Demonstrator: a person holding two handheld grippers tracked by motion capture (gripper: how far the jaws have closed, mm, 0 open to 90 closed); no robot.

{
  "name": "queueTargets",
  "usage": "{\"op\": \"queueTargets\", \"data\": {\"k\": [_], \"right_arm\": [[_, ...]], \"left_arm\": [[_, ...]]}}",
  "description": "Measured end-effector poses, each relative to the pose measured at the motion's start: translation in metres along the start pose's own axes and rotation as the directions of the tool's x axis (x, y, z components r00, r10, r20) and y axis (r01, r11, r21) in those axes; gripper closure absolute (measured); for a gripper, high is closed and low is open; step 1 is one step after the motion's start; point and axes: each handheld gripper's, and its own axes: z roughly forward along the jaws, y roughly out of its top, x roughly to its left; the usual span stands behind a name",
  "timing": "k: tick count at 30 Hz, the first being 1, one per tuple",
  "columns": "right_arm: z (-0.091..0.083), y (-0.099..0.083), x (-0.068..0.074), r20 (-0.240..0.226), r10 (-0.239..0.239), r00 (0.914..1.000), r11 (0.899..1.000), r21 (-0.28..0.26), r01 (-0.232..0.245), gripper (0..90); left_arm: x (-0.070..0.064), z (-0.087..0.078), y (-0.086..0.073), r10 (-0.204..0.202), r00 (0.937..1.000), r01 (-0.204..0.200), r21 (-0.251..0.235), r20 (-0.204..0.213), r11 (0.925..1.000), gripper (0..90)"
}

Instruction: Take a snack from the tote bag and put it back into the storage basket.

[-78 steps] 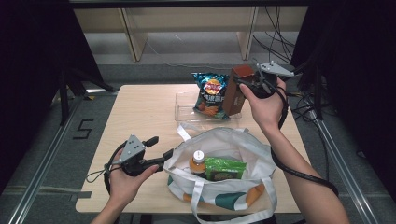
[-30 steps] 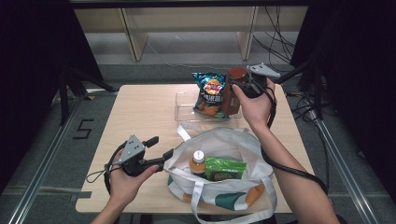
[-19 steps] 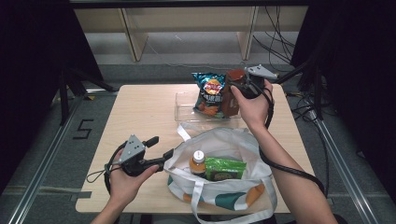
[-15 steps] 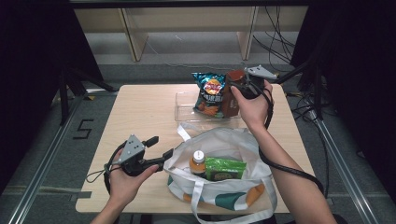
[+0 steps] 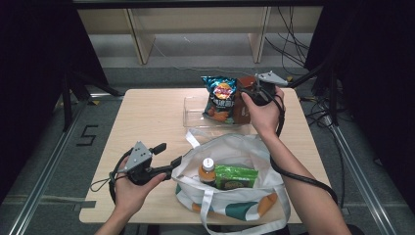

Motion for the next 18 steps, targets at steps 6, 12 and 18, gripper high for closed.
{"op": "queueTargets", "data": {"k": [6, 12, 18], "right_arm": [[0.001, -0.003, 0.0, 0.005, 0.017, 0.9998, 1.0, 0.01, -0.017, 39.0], [0.005, -0.008, 0.0, 0.029, 0.007, 0.9996, 1.0, 0.026, -0.008, 39.0], [0.006, -0.012, -0.002, 0.041, 0.005, 0.9991, 0.999, 0.035, -0.006, 39.0]], "left_arm": [[0.0, 0.0, -0.001, 0.0, 1.0, 0.0, 0.003, 0.001, 1.0, 29.2], [0.001, 0.0, 0.0, 0.003, 1.0, -0.003, 0.004, -0.004, 1.0, 29.2], [0.0, 0.0, 0.0, 0.001, 1.0, -0.001, 0.003, -0.002, 1.0, 29.2]]}}
